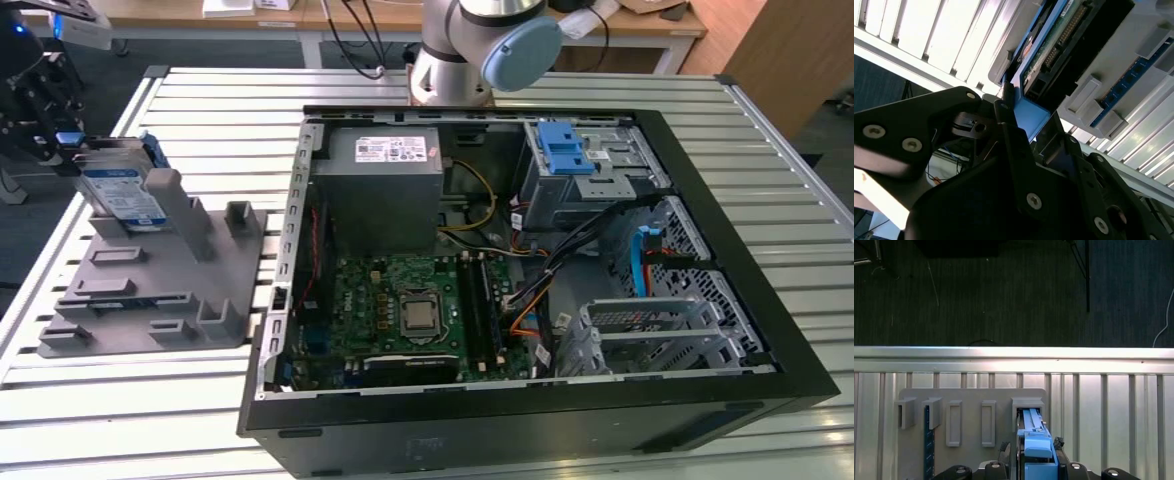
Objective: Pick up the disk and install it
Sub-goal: 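Pick up the disk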
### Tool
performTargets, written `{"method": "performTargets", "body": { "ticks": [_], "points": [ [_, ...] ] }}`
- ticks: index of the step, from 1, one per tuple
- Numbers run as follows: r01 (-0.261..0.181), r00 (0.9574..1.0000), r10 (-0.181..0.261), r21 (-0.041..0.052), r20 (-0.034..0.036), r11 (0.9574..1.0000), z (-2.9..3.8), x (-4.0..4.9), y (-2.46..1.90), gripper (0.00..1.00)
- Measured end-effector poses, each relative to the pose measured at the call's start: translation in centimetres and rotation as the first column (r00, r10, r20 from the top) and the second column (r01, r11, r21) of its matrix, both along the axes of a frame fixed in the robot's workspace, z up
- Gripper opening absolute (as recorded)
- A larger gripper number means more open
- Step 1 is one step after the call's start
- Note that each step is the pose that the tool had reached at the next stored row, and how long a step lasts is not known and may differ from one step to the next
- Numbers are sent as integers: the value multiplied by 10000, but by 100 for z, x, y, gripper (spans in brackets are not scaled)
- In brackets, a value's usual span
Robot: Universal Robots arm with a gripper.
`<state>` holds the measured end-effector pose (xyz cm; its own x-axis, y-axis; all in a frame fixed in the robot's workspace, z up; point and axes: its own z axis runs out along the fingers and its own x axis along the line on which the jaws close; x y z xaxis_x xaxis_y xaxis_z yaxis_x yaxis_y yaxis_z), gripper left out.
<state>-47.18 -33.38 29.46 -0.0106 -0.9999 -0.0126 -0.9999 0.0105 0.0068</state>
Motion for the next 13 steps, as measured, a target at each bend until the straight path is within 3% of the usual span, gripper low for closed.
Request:
{"method": "performTargets", "body": {
  "ticks": [12,13],
  "points": [
    [0,10000,0,1,1,10000,-13,1,0,42],
    [0,10000,0,1,1,10000,-13,1,0,36]
  ]
}}
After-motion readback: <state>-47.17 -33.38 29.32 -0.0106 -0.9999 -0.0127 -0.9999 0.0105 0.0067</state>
